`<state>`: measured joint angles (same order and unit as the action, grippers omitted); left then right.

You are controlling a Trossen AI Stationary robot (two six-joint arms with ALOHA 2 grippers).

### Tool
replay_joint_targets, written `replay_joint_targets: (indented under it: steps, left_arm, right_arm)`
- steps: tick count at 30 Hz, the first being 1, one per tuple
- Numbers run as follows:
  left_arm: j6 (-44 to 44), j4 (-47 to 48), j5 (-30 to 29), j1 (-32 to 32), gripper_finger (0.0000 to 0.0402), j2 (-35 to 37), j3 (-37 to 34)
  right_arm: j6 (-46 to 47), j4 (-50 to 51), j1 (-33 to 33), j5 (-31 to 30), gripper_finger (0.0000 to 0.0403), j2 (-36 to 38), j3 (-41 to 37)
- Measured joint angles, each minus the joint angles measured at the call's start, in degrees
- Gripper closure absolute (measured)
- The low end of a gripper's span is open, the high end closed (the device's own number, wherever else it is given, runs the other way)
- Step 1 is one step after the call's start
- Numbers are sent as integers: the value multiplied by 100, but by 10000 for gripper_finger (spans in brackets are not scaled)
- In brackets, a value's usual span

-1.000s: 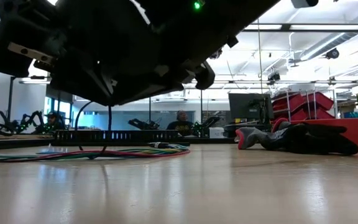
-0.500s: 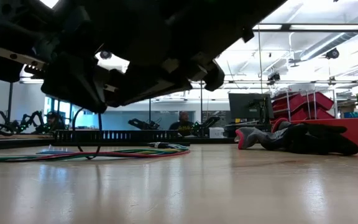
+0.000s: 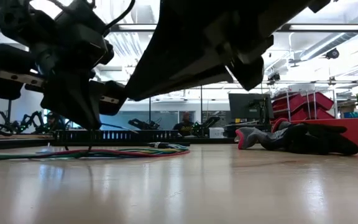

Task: Ziptie cables
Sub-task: Wrap the black zip tie on the cable

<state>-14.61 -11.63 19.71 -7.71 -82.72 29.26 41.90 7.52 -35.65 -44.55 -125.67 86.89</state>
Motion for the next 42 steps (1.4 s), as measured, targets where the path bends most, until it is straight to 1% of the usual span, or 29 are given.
replay_joint_targets:
  steps: [3,5,7,11,13,15,17,20,28,33,42]
  left_arm:
    - [32,-75,35,-2,401,0,0]
    - [60,-102,39,-2,401,0,0]
    - [72,-101,41,-2,401,0,0]
    - [72,-142,42,-3,401,0,0]
    - [72,-140,43,-4,401,0,0]
    - [72,-157,43,-4,401,0,0]
    - [72,-167,47,-4,401,0,0]
    - [73,-183,47,-4,401,0,0]
    - [255,-282,47,-2,401,0,4]
    - [326,-287,47,-2,401,0,4]
    - [359,-277,52,-4,401,0,4]
  right_arm:
    - [-138,-22,27,-327,402,0,0]
    - [-249,-102,145,-334,394,2,0]
    - [-395,-237,316,-288,371,-2,0]
    - [-582,-638,646,-224,306,-120,0]
    - [-758,-787,769,-151,281,-190,0]
    - [-917,-936,847,-148,268,-259,-2]
    - [-1024,-954,882,-149,266,-299,-2]
    - [-1174,-999,907,-155,274,-368,-4]
    - [-1620,-1353,1019,-152,316,-549,-2]
    - [-1624,-1402,1078,-1,341,-567,-1]
    - [-1641,-1402,1078,-1,396,-572,0]
